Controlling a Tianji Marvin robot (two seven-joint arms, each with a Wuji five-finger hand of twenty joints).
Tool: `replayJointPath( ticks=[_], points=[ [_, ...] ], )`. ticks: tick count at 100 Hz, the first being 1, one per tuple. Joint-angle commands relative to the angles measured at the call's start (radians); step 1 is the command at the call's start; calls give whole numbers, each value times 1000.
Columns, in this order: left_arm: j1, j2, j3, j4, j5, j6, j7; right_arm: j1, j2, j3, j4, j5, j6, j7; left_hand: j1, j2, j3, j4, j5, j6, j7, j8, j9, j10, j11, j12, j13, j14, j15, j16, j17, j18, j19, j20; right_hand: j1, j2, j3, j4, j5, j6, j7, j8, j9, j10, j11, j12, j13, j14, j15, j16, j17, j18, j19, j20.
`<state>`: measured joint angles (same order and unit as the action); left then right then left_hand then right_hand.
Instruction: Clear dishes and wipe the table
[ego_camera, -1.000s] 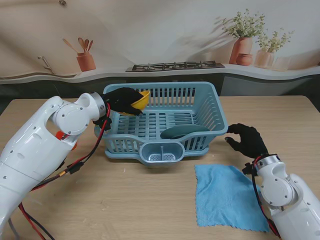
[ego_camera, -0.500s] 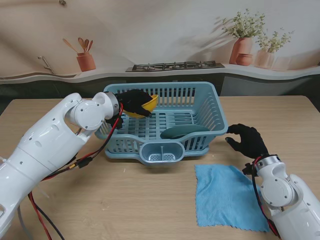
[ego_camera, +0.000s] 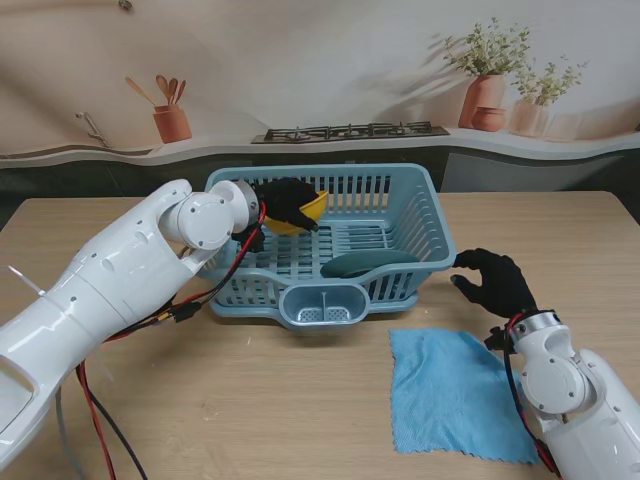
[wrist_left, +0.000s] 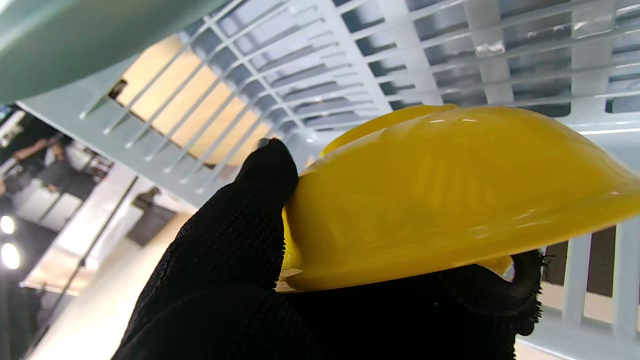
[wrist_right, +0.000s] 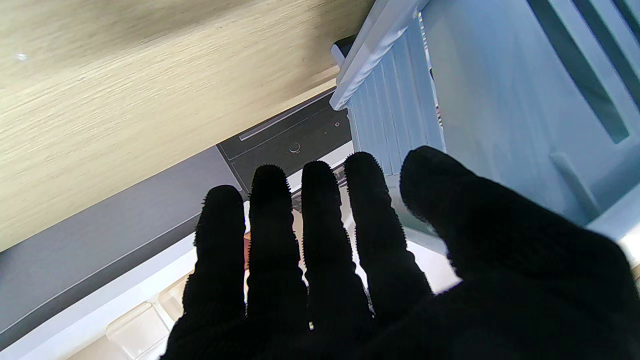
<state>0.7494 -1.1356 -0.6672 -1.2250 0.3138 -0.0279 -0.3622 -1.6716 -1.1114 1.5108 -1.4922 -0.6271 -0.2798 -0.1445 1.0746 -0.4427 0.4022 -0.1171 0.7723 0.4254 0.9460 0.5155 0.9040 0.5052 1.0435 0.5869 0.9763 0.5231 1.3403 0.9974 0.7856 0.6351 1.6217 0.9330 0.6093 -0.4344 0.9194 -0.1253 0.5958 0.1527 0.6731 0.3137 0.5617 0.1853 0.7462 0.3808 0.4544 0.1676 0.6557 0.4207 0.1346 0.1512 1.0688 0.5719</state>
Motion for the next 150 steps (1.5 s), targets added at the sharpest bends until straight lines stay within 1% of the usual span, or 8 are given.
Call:
replayJointPath(
  ticks=[1,15,30,72,94,102,118,150],
  points=[
    [-19,-20,5,10,-15,9,2,-6,-3,-1,-2,0,-1,14,80,18,175,-8,35,-132,32,4,22,48,23,18,53,4,30,0,33,-40,106,6,-28,-9,0,36,4,-10,-4,7,-17,-16,-14,-6,-15,-25,-13,-13,-11,-29,-20,17],
    [-45,-43,33,55,-44,12,21,-5,-2,-3,0,1,1,17,78,16,176,-9,35,-134,32,4,22,48,24,19,52,6,30,2,33,-40,106,5,-27,-5,-1,36,3,-10,-6,7,-17,-15,-15,-6,-17,-25,-14,-13,-12,-27,-20,18],
    [-68,-61,66,94,-66,16,27,-7,-3,-5,-2,5,9,17,77,16,179,-9,35,-135,33,4,21,48,25,19,53,7,31,4,33,-40,107,4,-24,-4,-4,36,3,-8,-6,7,-18,-16,-14,-6,-18,-24,-14,-13,-14,-31,-21,18],
    [-107,-126,129,215,-108,17,86,-4,-4,-7,5,4,9,13,75,18,180,-11,32,-137,36,3,20,45,26,18,48,6,27,7,20,-37,100,3,-26,-6,-4,36,3,-10,-7,7,-19,-16,-15,-6,-19,-25,-14,-13,-15,-28,-22,19],
    [-130,-158,172,276,-129,15,87,-4,-4,-7,8,6,8,11,75,20,178,-11,30,-137,36,0,16,43,25,17,39,7,17,5,6,-36,90,3,-27,-6,-4,36,3,-9,-6,7,-19,-16,-14,-6,-19,-24,-14,-13,-15,-31,-23,20],
    [-136,-166,185,300,-128,8,88,-3,-4,-7,8,7,7,11,74,19,176,-11,31,-137,36,-2,16,44,24,17,39,9,14,3,5,-33,88,4,-27,-6,-3,36,3,-9,-7,7,-18,-15,-14,-6,-18,-26,-14,-13,-15,-29,-23,20],
    [-134,-182,191,332,-126,5,112,-2,-4,-8,11,8,7,11,75,18,177,-10,31,-137,35,-5,17,44,24,16,38,9,12,3,-1,-31,82,5,-27,-6,-3,36,3,-9,-7,7,-18,-15,-15,-6,-20,-25,-15,-13,-16,-29,-23,20],
    [-144,-204,205,379,-133,-4,121,-2,-4,-10,13,9,9,14,74,19,172,-10,30,-139,35,-10,15,40,22,15,31,11,-1,-2,-17,-26,65,7,-28,-6,-2,37,14,-14,-6,8,-18,-15,-17,-7,-20,-26,-17,-13,-19,-28,-26,21]
  ],
)
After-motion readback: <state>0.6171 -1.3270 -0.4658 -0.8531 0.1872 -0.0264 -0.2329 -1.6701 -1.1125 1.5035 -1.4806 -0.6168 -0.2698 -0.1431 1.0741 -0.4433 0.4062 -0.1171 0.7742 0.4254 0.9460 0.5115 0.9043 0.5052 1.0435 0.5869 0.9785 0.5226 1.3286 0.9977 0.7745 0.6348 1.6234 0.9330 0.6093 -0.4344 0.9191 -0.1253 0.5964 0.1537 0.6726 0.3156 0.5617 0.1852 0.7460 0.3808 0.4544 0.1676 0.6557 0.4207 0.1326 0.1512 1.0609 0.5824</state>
